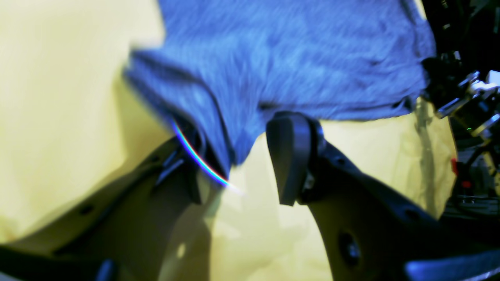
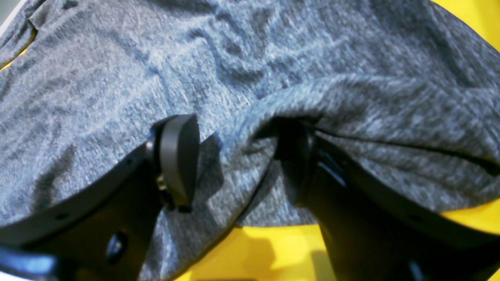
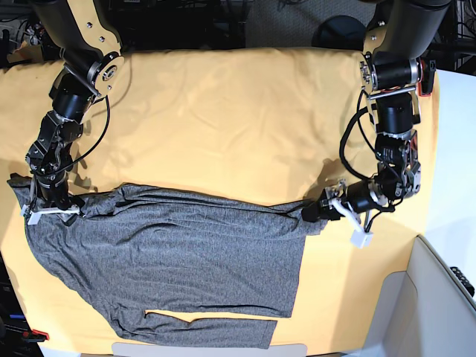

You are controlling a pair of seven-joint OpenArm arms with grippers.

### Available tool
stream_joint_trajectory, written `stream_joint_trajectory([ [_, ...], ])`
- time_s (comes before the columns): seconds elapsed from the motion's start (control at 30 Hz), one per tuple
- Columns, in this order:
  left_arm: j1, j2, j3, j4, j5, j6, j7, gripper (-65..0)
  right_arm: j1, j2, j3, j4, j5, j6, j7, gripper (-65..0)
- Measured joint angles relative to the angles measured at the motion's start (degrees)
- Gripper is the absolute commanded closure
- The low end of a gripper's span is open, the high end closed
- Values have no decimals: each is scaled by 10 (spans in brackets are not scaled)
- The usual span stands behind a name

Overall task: Fold the T-shirt properly
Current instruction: 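Lift the collar edge with both grippers and pull it toward the hem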

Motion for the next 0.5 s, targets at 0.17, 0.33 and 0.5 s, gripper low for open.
stream_joint_trajectory([
  [0.17,5,-12,0,0,4,0,7,-257,-45,21,12,40,139,1,-32,-344],
  [0.33,16,-13,-1,1,2,0,0,-257,-81,49,76,43,302,2,-65,-344],
  [0.5,27,-13,-1,1,2,0,2,-257,-90,64,85,44,319,1,-77,-344],
])
